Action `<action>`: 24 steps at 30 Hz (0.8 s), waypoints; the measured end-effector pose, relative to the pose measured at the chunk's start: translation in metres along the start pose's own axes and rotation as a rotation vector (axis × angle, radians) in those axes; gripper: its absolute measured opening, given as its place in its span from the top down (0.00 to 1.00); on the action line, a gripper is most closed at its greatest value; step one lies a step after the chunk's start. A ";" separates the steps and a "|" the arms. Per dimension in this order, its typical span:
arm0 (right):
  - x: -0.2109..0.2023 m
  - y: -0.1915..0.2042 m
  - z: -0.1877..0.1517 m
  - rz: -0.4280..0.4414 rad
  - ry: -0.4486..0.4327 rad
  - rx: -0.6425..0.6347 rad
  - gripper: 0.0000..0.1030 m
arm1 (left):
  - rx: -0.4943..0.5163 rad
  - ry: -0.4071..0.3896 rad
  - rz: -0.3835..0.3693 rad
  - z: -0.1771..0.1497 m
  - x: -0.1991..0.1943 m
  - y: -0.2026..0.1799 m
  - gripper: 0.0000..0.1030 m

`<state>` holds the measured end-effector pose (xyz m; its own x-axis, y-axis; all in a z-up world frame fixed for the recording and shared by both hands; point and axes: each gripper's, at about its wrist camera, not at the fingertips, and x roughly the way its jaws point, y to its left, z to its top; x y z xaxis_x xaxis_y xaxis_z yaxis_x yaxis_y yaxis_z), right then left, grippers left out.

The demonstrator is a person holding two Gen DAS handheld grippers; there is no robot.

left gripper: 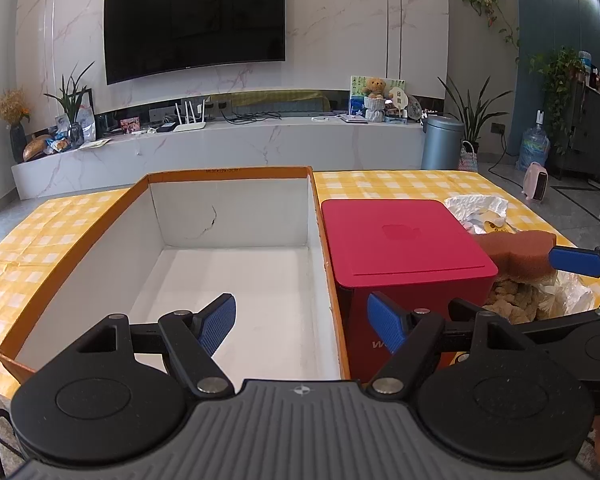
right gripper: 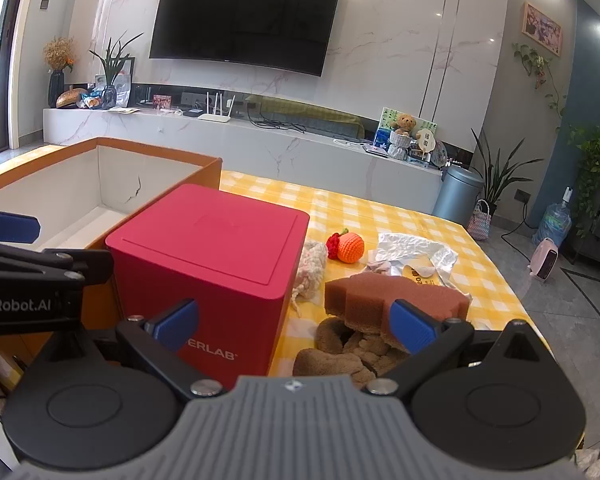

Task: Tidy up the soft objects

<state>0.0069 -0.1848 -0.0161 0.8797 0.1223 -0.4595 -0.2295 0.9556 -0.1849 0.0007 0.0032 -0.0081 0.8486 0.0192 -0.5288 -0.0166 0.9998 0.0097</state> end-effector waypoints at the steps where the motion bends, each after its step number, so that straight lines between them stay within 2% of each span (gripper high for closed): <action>1: 0.000 0.000 0.000 0.000 0.000 0.000 0.03 | 0.001 0.000 0.001 0.000 0.000 0.000 0.14; 24: 0.003 0.001 0.000 -0.007 0.019 -0.020 0.03 | 0.010 0.024 0.006 0.000 0.003 -0.003 0.14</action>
<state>0.0096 -0.1837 -0.0177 0.8731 0.1107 -0.4749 -0.2320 0.9509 -0.2048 0.0034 0.0000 -0.0097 0.8354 0.0256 -0.5490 -0.0167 0.9996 0.0213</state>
